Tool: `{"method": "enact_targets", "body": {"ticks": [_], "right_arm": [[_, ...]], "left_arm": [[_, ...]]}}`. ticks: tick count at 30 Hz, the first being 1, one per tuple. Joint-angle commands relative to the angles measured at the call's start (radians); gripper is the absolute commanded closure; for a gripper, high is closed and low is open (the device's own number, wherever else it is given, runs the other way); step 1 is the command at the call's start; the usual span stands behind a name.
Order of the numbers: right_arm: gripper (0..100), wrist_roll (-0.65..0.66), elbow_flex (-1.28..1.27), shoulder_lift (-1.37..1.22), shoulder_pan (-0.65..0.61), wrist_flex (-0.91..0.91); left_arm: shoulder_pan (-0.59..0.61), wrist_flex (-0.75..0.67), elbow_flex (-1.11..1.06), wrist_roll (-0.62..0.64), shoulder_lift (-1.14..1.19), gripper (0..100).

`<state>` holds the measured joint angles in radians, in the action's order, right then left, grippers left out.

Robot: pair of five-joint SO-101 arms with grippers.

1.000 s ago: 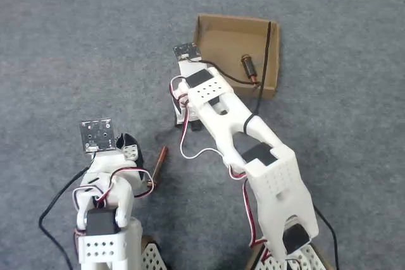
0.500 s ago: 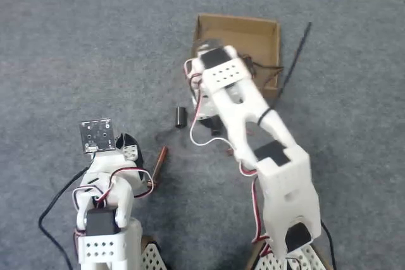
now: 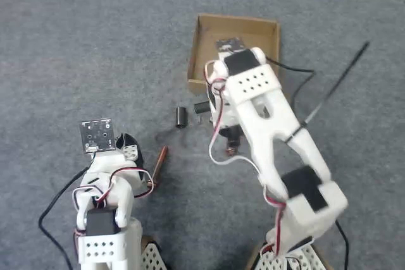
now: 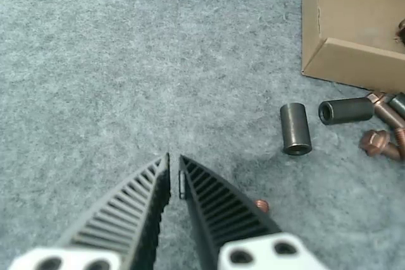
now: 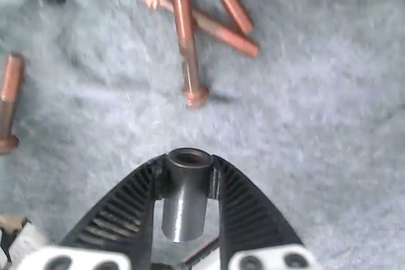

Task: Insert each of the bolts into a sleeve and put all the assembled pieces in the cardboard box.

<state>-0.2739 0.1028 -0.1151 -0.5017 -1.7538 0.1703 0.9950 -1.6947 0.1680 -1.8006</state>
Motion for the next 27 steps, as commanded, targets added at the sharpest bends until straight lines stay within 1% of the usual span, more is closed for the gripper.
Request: {"method": "enact_targets", "body": {"ticks": [1,6,9,11,13,15,19,21,27], "right_arm": [[99.1,0.012,-0.100,0.176,0.016,-0.033],[99.1,0.020,-0.278,0.314,0.024,-0.031],[99.1,0.118,-0.376,0.384,0.081,0.004],[99.1,0.203,-0.446,0.424,0.147,0.053],[99.1,0.282,-0.526,0.450,0.217,0.134],[99.1,0.334,-0.623,0.473,0.286,0.249],[99.1,0.344,-0.815,0.499,0.403,0.493],[99.1,0.344,-0.878,0.509,0.447,0.579],[99.1,0.344,-0.928,0.516,0.595,0.680]], "left_arm": [[-0.002,0.002,0.010,-0.009,-0.009,97],[0.002,0.005,0.010,-0.009,-0.009,97],[0.003,0.005,0.010,-0.009,-0.009,97],[0.003,0.005,0.010,-0.009,-0.009,97],[0.003,0.005,0.010,-0.009,-0.009,97],[0.003,0.005,0.010,-0.009,-0.009,97],[0.003,0.005,0.010,-0.009,-0.009,97],[0.003,0.005,0.010,-0.009,-0.009,97],[0.003,0.005,0.010,-0.009,-0.009,97]]}}
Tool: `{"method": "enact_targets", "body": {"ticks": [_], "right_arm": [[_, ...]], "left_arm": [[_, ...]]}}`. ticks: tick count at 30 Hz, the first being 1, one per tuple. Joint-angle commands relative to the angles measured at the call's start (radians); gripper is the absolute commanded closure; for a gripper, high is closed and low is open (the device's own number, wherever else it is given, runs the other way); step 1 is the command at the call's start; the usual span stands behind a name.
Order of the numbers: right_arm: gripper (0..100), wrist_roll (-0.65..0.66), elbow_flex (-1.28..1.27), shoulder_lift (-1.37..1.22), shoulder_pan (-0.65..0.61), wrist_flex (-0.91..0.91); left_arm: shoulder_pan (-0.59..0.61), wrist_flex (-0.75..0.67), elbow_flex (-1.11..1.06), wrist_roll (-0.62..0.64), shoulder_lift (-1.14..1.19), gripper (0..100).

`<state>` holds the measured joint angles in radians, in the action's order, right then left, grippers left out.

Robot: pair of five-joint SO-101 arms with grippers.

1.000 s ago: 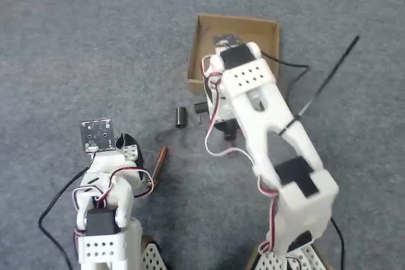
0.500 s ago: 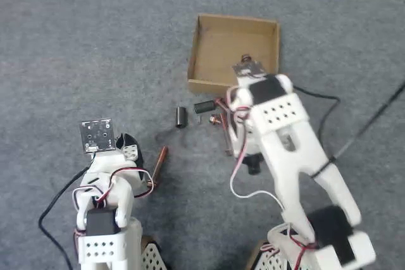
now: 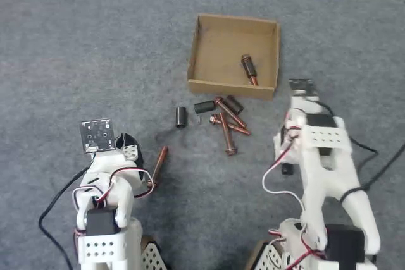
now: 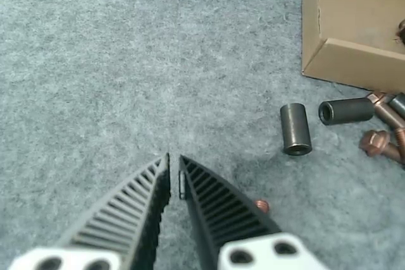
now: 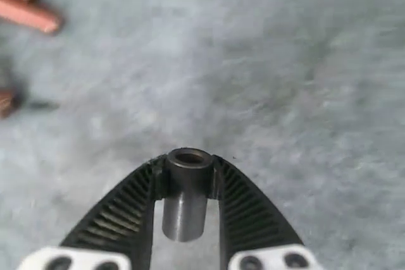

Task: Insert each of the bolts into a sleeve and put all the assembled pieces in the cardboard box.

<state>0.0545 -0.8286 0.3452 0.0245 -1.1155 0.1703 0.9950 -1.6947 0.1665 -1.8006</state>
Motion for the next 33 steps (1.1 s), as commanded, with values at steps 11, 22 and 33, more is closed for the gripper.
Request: {"method": "enact_targets", "body": {"ticks": [11,22,33], "right_arm": [[99.1,0.023,-0.110,0.045,0.208,0.237],[99.1,0.025,-0.114,0.044,0.208,0.243],[99.1,0.025,-0.114,0.044,0.208,0.243]], "left_arm": [[-0.003,0.034,0.124,-0.123,-0.008,97],[-0.135,0.215,0.684,-0.126,0.512,97],[-0.388,0.209,1.038,-0.126,1.056,97]]}}
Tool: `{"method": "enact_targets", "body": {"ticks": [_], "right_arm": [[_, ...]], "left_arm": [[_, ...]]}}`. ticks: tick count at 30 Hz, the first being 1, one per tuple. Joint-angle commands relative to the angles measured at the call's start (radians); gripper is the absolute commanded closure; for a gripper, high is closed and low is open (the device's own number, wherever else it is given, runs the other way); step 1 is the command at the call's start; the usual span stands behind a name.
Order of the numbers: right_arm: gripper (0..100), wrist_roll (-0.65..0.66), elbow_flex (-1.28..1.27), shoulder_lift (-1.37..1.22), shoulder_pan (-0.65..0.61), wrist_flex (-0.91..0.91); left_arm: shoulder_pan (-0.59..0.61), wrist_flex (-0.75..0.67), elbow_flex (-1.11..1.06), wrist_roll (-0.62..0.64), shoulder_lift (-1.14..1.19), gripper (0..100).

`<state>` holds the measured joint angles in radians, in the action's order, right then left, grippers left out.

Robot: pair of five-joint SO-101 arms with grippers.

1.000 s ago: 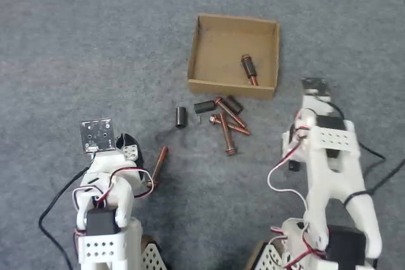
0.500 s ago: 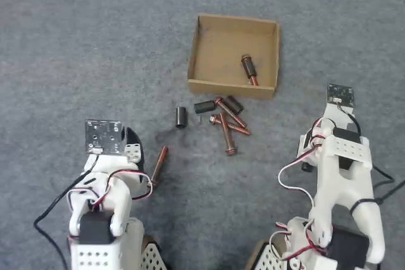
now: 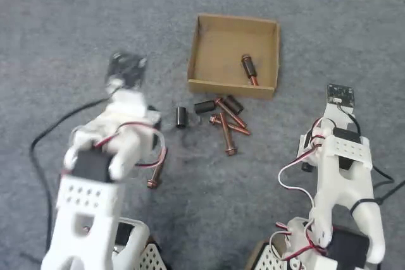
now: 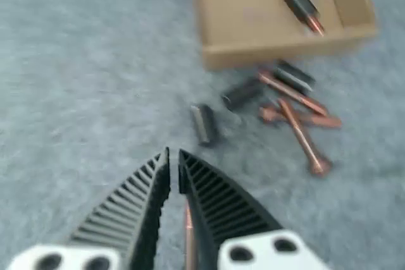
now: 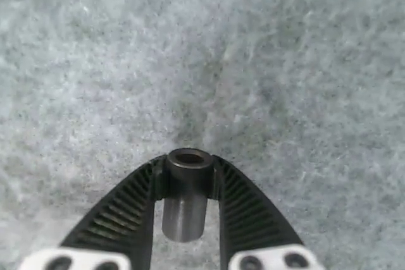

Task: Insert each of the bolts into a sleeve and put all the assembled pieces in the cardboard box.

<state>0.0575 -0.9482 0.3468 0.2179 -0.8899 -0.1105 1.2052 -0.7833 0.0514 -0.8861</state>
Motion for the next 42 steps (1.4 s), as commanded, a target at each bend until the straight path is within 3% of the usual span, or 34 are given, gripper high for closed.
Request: {"method": "enact_targets", "body": {"ticks": [1,9,15,22,28,35,42], "right_arm": [[99.1,0.021,0.006,0.042,0.015,0.018],[99.1,0.021,0.006,0.042,0.015,0.018],[99.1,0.061,0.005,0.042,0.015,0.018],[99.1,0.078,-0.015,0.042,0.012,0.047],[99.1,0.080,-0.015,0.042,0.010,0.048],[99.1,0.080,-0.015,0.042,0.010,0.048],[99.1,0.080,-0.015,0.042,0.010,0.050]], "left_arm": [[-0.137,-0.012,0.147,0.000,0.181,97],[-0.267,-0.249,0.226,0.345,0.512,97],[-0.318,-0.405,0.223,0.512,0.720,97],[-0.354,-0.540,0.226,0.563,0.899,86],[-0.348,-0.635,0.228,0.565,0.991,85],[-0.331,-0.629,0.269,0.565,1.026,85],[-0.334,-0.462,0.407,0.565,1.128,88]]}}
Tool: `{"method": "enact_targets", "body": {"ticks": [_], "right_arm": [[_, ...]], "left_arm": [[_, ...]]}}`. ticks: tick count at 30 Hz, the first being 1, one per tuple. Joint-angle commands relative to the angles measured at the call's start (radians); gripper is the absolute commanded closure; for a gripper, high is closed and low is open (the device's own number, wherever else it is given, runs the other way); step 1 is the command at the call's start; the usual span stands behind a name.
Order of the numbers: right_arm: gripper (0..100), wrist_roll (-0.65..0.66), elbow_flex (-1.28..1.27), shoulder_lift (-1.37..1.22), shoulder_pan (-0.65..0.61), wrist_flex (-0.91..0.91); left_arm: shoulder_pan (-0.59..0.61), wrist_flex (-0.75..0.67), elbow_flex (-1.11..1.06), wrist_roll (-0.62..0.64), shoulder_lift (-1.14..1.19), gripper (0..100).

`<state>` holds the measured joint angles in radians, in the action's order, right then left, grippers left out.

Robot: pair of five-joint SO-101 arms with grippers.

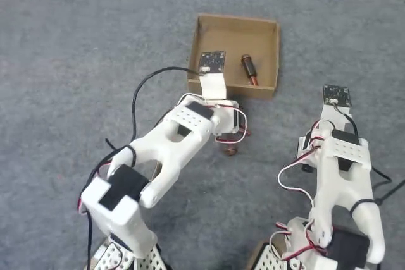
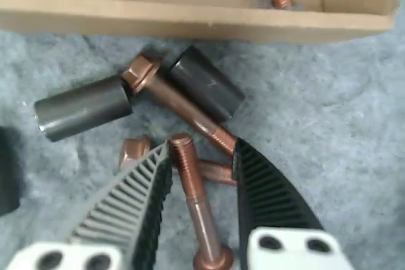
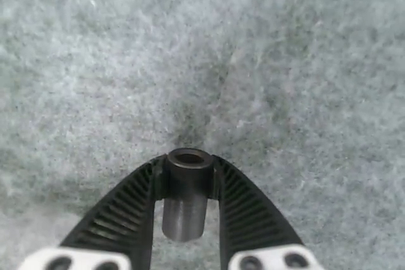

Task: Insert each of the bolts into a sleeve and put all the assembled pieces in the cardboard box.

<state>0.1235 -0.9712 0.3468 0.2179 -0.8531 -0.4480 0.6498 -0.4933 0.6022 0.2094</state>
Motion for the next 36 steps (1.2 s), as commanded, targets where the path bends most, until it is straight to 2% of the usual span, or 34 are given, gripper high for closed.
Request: {"method": "enact_targets", "body": {"ticks": [1,4,7,14,21,28,33,36], "right_arm": [[99.1,0.014,0.008,0.042,0.010,0.013],[99.1,0.014,0.008,0.042,0.010,0.013],[99.1,0.014,0.008,0.042,0.012,0.013],[99.1,0.014,0.008,0.042,0.012,0.015],[99.1,0.014,0.008,0.042,0.013,0.016],[99.1,0.014,0.008,0.042,0.015,0.016],[99.1,0.014,0.008,0.042,0.015,0.016],[99.1,0.014,0.008,0.042,0.015,0.016]], "left_arm": [[0.003,0.120,0.145,0.014,0.054,90],[0.003,0.198,0.223,0.012,0.107,95],[0.002,0.258,0.271,0.011,0.143,96],[-0.020,0.273,0.266,-0.008,0.150,96],[-0.040,0.350,0.259,-0.278,0.046,96],[-0.048,0.486,0.249,-0.555,-0.098,96],[-0.144,0.493,0.156,-0.684,-0.133,96],[-0.227,0.489,0.114,-0.695,-0.140,96]]}}
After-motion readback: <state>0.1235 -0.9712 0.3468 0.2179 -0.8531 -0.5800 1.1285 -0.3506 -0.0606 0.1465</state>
